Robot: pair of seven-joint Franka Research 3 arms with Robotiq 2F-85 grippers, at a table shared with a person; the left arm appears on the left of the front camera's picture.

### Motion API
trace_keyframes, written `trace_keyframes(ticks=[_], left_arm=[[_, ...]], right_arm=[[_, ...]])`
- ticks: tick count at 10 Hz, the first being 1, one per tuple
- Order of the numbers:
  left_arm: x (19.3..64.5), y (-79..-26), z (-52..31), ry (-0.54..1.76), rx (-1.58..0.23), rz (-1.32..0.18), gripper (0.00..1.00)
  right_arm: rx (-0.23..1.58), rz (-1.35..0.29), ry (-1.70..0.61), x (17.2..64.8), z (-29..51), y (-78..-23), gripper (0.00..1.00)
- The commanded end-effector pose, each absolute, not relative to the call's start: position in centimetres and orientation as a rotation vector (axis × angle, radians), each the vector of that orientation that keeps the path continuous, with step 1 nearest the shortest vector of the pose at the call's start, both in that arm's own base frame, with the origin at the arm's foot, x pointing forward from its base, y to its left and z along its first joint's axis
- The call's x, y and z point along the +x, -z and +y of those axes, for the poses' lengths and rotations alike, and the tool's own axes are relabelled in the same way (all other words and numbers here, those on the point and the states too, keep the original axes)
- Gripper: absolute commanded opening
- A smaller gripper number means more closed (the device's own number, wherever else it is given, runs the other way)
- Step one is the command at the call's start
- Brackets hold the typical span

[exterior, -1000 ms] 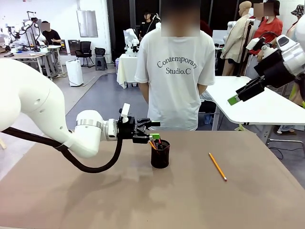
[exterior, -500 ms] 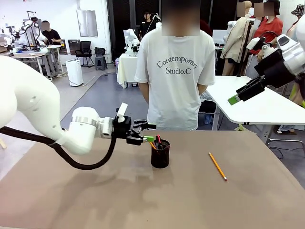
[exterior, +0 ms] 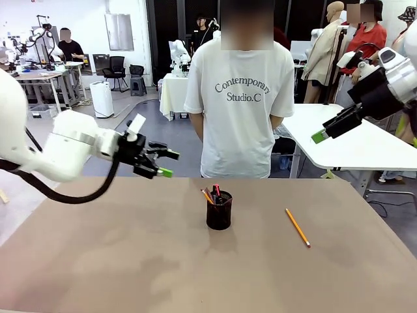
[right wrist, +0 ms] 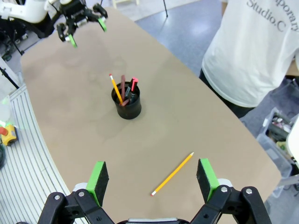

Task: Place the pens into the pen holder.
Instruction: Pick up a writing instrument from the table and place it into the Pen holder.

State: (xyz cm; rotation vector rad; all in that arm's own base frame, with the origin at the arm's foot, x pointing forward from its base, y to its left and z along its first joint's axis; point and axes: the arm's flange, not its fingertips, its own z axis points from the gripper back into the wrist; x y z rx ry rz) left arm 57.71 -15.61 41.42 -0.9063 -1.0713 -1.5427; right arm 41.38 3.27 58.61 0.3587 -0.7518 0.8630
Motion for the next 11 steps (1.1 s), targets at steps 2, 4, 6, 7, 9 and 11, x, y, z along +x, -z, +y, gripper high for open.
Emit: trace_keyframes(ticks=[2, 4, 6, 7, 9, 11], left_arm=[[55.7, -45.4, -12.9, 1.477, -0.703, -0.941, 1.0], [54.1, -47.8, -11.9, 1.405, -0.618, -0.894, 1.0], [52.5, -49.1, -11.0, 1.358, -0.553, -0.901, 1.0], [52.5, -49.0, -10.3, 1.343, -0.545, -0.907, 1.0], [52.1, -49.3, -9.8, 1.303, -0.526, -0.932, 1.0], [52.7, -49.4, -9.7, 1.336, -0.54, -0.921, 1.0]], right_arm=[[0.382, -0.759, -0.848, 41.4, 3.4, -58.7, 1.0], [0.382, -0.759, -0.848, 41.4, 3.4, -58.7, 1.0], [0.382, -0.759, -0.848, 41.4, 3.4, -58.7, 1.0], [0.382, -0.759, -0.848, 41.4, 3.4, -58.7, 1.0], [0.382, -0.759, -0.848, 41.4, 3.4, -58.7, 1.0], [0.382, -0.759, -0.848, 41.4, 3.4, -58.7, 1.0]])
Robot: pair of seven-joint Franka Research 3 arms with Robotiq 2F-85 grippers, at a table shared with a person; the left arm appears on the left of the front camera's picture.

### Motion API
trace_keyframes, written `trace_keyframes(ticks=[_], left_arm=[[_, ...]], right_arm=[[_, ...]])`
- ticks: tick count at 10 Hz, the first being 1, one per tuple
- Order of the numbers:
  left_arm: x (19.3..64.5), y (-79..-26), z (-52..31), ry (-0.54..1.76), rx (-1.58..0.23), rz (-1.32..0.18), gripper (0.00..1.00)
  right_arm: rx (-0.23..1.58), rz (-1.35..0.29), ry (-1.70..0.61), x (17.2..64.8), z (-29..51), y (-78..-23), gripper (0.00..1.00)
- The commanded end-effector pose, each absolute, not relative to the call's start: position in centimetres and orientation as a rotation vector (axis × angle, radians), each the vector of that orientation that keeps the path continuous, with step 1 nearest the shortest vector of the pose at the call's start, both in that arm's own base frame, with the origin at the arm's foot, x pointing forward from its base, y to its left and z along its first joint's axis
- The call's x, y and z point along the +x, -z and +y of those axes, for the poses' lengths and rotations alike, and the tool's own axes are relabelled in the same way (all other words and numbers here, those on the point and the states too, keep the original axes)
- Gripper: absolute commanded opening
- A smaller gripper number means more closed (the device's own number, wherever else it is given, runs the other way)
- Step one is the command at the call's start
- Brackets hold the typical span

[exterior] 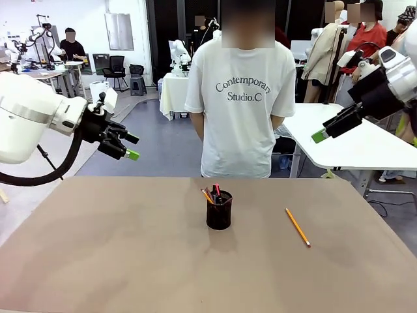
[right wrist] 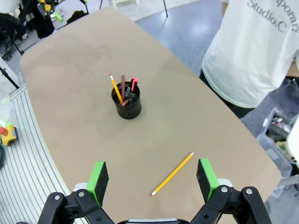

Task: Place the pens into the pen holder.
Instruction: Pick up a writing instrument from the table and place it into the Pen holder.

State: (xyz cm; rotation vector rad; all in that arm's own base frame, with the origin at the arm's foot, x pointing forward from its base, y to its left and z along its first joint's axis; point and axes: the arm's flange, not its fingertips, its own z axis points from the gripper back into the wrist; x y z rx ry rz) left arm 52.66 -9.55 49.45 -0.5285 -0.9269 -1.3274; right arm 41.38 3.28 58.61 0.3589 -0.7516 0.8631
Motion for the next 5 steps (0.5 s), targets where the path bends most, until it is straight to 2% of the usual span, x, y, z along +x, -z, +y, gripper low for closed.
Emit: trace_keyframes(ticks=[1, 5], left_arm=[[52.72, -49.38, -9.74, 1.336, -0.54, -0.921, 1.0], [52.72, -49.38, -9.74, 1.336, -0.54, -0.921, 1.0]], right_arm=[[0.382, -0.759, -0.848, 41.39, 3.4, -58.7, 1.0], [0.382, -0.759, -0.848, 41.39, 3.4, -58.7, 1.0]])
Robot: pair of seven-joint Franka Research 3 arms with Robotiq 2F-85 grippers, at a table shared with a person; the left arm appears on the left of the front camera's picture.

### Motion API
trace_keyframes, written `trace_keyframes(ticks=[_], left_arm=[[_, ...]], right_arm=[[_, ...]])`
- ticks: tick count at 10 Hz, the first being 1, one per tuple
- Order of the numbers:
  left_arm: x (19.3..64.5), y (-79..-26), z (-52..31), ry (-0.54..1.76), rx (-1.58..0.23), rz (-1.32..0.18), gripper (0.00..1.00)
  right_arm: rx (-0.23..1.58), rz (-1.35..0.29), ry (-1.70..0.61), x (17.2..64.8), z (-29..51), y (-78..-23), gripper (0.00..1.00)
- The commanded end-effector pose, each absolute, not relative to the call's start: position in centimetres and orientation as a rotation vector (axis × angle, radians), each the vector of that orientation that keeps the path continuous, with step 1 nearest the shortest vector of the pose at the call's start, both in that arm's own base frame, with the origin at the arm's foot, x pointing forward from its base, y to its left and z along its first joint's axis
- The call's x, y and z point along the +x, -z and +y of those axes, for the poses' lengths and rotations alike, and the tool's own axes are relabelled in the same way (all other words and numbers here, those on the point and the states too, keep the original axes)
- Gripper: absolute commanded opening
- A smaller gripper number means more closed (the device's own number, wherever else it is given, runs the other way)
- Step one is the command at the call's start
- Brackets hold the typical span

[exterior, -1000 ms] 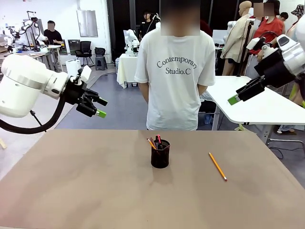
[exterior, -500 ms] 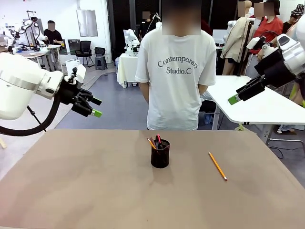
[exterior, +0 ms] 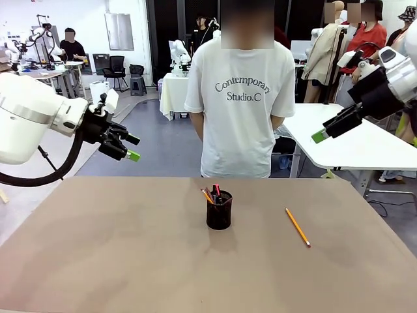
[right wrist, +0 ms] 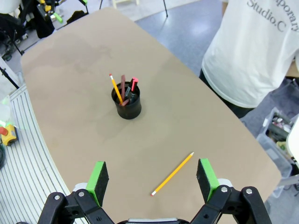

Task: Place the pens into the pen holder.
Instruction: Pick up a writing instrument from the table and place it into the Pen holder.

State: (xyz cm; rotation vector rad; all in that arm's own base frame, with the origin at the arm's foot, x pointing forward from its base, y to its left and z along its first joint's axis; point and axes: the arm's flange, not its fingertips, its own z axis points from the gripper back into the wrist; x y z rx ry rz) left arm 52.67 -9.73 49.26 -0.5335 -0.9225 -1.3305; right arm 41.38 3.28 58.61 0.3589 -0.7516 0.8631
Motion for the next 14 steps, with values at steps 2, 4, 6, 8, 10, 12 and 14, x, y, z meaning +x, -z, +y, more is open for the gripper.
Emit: trace_keyframes(ticks=[2, 4, 6, 8, 10, 12, 14], left_arm=[[52.72, -49.38, -9.74, 1.336, -0.54, -0.921, 1.0], [52.72, -49.38, -9.74, 1.336, -0.54, -0.921, 1.0], [52.72, -49.38, -9.74, 1.336, -0.54, -0.921, 1.0], [52.72, -49.38, -9.74, 1.336, -0.54, -0.921, 1.0], [52.72, -49.38, -9.74, 1.336, -0.54, -0.921, 1.0], [52.72, -49.38, -9.74, 1.336, -0.54, -0.921, 1.0], [52.72, -49.38, -9.74, 1.336, -0.54, -0.921, 1.0]], right_arm=[[0.382, -0.759, -0.848, 41.39, 3.4, -58.7, 1.0], [0.382, -0.759, -0.848, 41.39, 3.4, -58.7, 1.0], [0.382, -0.759, -0.848, 41.39, 3.4, -58.7, 1.0], [0.382, -0.759, -0.848, 41.39, 3.4, -58.7, 1.0], [0.382, -0.759, -0.848, 41.39, 3.4, -58.7, 1.0], [0.382, -0.759, -0.848, 41.39, 3.4, -58.7, 1.0], [0.382, -0.759, -0.848, 41.39, 3.4, -58.7, 1.0]])
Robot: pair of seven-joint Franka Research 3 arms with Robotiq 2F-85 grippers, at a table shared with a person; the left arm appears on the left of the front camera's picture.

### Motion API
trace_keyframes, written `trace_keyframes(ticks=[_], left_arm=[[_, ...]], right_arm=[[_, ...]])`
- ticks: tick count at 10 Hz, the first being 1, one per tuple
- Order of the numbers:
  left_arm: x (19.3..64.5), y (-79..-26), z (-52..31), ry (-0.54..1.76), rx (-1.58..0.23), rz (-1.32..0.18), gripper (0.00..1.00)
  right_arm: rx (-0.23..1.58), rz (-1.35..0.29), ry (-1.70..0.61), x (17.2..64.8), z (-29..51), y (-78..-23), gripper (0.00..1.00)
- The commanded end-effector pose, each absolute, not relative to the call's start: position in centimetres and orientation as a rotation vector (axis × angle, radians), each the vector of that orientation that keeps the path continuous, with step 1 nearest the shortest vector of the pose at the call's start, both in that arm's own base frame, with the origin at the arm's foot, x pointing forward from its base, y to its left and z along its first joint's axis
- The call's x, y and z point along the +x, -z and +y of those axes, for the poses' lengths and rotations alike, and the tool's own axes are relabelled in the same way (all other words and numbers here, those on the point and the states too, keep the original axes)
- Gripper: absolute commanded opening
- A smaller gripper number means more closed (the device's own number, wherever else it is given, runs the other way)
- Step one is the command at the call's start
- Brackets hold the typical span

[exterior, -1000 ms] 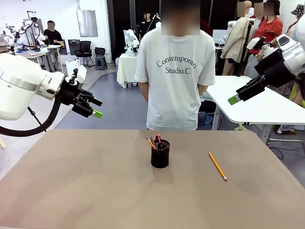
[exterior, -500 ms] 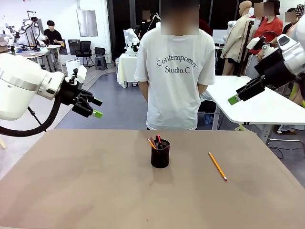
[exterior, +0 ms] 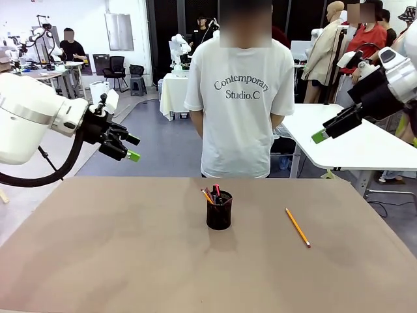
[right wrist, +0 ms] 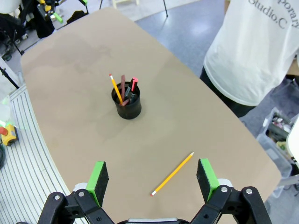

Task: Place the pens into the pen holder.
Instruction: Pick up a writing instrument from the table and place it into the Pen holder.

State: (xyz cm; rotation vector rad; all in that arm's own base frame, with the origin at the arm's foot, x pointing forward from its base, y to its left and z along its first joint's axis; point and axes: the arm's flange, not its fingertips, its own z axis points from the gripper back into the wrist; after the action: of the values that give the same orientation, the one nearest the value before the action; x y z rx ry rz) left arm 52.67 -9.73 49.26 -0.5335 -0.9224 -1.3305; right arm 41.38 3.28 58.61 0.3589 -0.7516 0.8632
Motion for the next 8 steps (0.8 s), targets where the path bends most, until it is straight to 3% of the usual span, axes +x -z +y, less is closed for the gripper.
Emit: trace_keyframes(ticks=[1, 3, 8], left_arm=[[52.7, -49.4, -9.7, 1.336, -0.54, -0.921, 1.0], [52.7, -49.4, -9.7, 1.336, -0.54, -0.921, 1.0], [52.7, -49.4, -9.7, 1.336, -0.54, -0.921, 1.0]], right_arm=[[0.359, -0.752, -0.863, 41.4, 3.3, -58.6, 1.0], [0.185, -0.631, -0.637, 43.0, 5.8, -58.4, 1.0], [-0.075, -0.365, -0.371, 45.2, 10.1, -55.9, 1.0]])
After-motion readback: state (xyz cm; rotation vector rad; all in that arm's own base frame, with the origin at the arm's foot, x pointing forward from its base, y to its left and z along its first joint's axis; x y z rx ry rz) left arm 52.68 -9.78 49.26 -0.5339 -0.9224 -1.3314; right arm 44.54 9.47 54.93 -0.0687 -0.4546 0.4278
